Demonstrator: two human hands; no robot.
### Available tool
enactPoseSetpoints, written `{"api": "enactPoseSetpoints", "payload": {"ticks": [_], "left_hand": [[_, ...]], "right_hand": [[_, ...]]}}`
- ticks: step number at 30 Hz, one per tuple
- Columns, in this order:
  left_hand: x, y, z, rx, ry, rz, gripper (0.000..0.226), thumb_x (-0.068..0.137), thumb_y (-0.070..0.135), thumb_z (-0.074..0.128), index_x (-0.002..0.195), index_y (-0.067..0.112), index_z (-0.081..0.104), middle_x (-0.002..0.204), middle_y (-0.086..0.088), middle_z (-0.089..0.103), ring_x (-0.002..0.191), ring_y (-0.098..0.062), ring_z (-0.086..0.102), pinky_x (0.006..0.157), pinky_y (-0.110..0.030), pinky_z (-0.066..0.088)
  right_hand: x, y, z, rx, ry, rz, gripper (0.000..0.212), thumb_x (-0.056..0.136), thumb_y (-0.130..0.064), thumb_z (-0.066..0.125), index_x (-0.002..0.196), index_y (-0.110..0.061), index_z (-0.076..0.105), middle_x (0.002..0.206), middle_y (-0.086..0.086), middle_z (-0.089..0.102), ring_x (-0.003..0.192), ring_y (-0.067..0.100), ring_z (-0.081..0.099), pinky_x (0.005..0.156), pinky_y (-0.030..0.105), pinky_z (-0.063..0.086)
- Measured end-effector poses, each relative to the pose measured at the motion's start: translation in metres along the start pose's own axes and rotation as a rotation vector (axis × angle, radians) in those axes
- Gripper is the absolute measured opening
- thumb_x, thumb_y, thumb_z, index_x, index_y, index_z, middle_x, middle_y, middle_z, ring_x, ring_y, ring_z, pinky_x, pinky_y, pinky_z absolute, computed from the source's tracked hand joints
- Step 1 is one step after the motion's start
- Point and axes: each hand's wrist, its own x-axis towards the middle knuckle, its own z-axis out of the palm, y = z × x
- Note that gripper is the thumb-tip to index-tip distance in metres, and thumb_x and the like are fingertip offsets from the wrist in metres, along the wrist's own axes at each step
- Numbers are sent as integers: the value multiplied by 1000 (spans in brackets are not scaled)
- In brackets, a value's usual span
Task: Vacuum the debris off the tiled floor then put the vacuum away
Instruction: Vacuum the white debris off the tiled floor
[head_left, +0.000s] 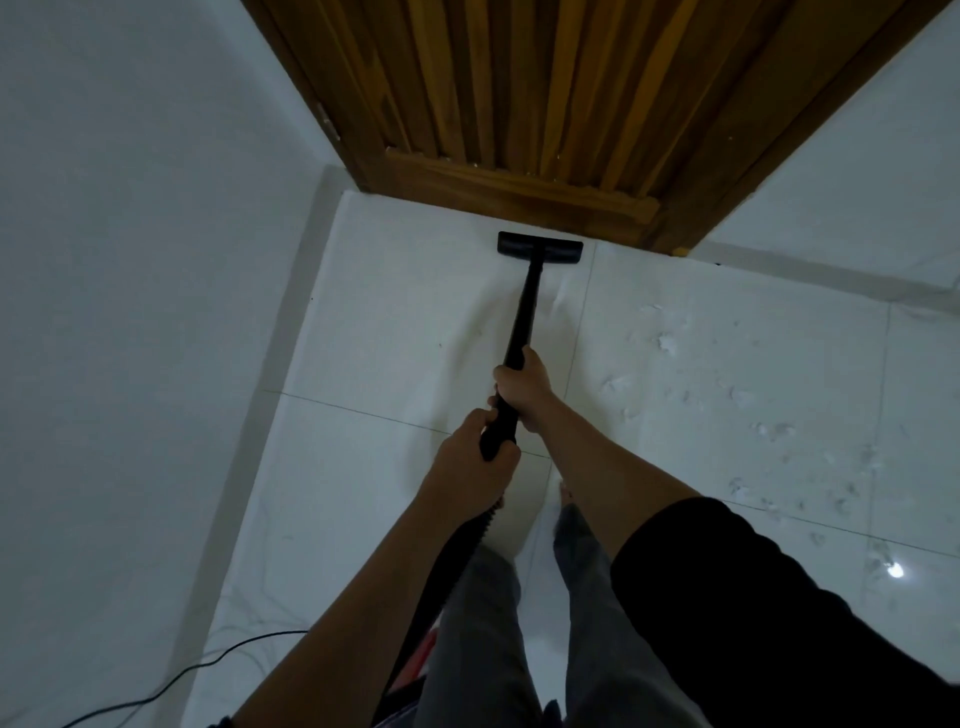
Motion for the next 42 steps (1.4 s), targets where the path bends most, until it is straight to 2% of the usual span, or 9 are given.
{"api": "enactPoseSetpoints", "payload": {"ticks": [3,5,13,18,20,27,33,37,42], "left_hand": [[1,-13,-22,2,-3,-8,27,95,18,48,122,15,47,72,-5,60,48,-15,58,43,-21,48],[3,-22,-36,10,-1,-6,27,94,18,48,121,14,48,71,-4,60,47,-15,57,44,-22,49],[-9,-44,-71,18,-21,-22,29,96,19,48,124,16,45,72,-7,61,47,-17,60,45,-22,51],[-38,-68,-81,63,-20,-37,29,94,21,50,123,19,46,77,-7,63,57,-21,62,61,-37,57],[-53,-81,-84,69,-26,-35,24,94,22,51,117,22,46,78,-7,64,58,-21,62,63,-40,57],[-105,-127,-81,58,-22,-38,18,96,23,51,109,29,42,69,1,62,50,-10,59,49,-20,49],[-145,-154,-70,17,15,-36,19,96,24,51,114,26,46,65,5,60,49,-7,59,50,-19,46],[-171,-163,-55,-12,46,-61,18,96,23,51,112,28,46,68,3,61,52,-12,60,50,-23,47],[-199,-170,-25,-14,113,-110,20,96,24,52,114,31,46,70,1,63,52,-12,61,52,-26,51]], "right_hand": [[1,0,25,18,-1,1,26,92,5,43,110,-13,42,77,9,44,47,18,47,43,27,49],[3,0,40,28,5,4,25,93,5,43,108,-14,40,77,9,44,48,19,46,42,25,49],[-7,8,81,46,19,50,39,94,2,43,130,-13,38,83,11,48,50,19,49,42,25,50],[-32,34,103,44,31,77,55,94,1,44,145,-16,31,87,12,51,49,19,52,43,27,50],[-45,47,110,54,34,88,60,95,1,45,149,-17,27,89,12,51,50,18,52,43,26,51],[-87,98,134,26,50,93,62,95,0,46,151,-20,26,89,12,54,49,18,54,45,27,52],[-116,133,144,-22,28,102,68,96,-1,46,155,-21,20,93,13,56,51,19,55,46,28,52],[-136,149,143,-59,-24,106,69,96,-2,44,156,-23,18,96,12,56,55,21,56,47,29,52],[-156,173,130,-90,-83,133,72,94,-3,44,157,-26,17,107,15,55,47,18,54,44,26,49]]}}
